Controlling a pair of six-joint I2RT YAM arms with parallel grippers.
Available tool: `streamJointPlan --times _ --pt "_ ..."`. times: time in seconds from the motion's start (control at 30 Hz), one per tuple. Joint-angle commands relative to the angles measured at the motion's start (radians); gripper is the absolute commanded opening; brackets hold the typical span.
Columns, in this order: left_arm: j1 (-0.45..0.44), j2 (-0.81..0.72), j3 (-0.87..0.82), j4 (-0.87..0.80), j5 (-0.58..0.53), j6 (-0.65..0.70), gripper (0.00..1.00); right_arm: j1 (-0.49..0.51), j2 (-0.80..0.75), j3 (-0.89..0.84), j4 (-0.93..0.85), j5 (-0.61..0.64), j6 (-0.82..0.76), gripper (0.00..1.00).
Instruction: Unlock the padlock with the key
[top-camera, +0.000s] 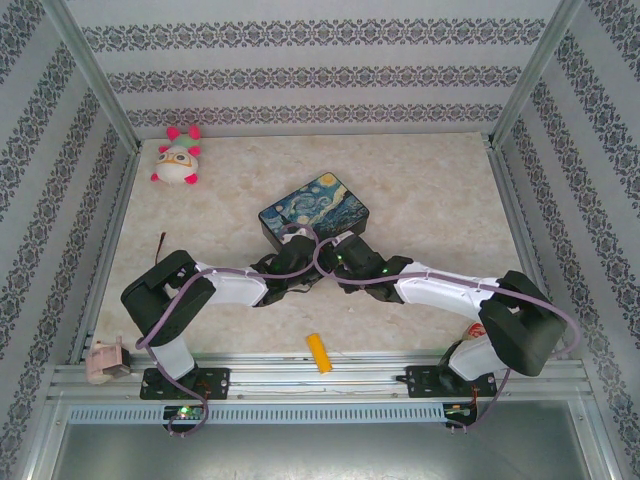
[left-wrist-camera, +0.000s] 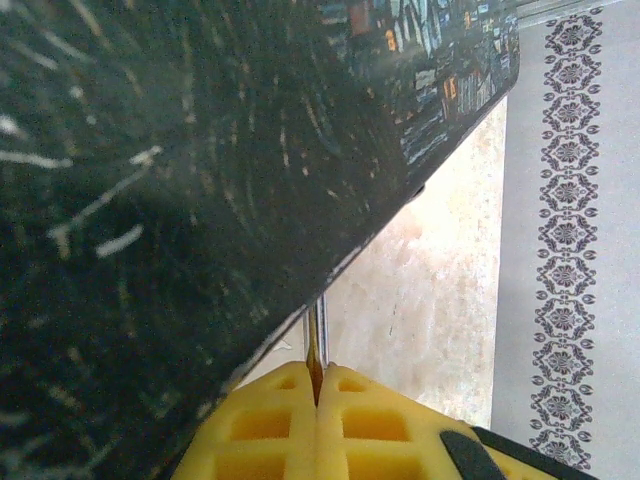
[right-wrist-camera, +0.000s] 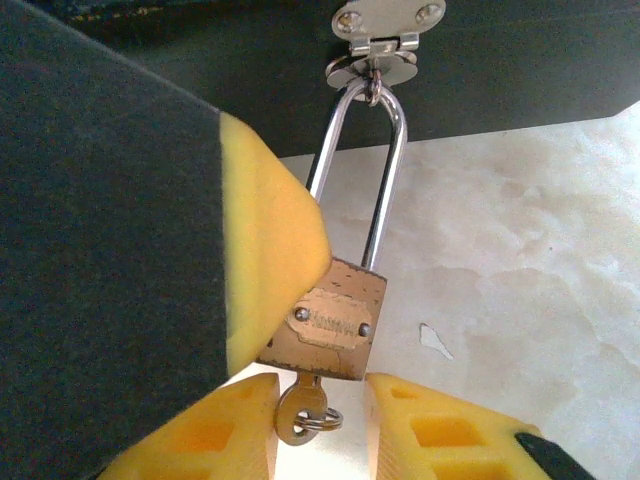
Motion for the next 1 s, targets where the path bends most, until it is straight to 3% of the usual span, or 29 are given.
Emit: streamJointPlan --times 0.0,0.63,0.83,0.97 --pt "0.012 -0.024 0.006 0.028 0.014 -0.018 0.00 0.013 0.008 -0.004 0.063 0.038 -0.020 0.29" --pt "0.014 -0.029 0.007 0.031 0.016 -0.020 0.00 0.026 0.055 -0.024 0.073 0.106 0.013 0.31" --pt "0.017 -0.039 0.009 0.021 0.020 -0.013 0.00 0.018 0.059 -0.019 0.091 0.106 0.019 0.19" --pt "0.019 -0.042 0.005 0.023 0.027 -0.012 0.00 -0.025 0.026 -0.036 0.141 0.002 0.016 0.09"
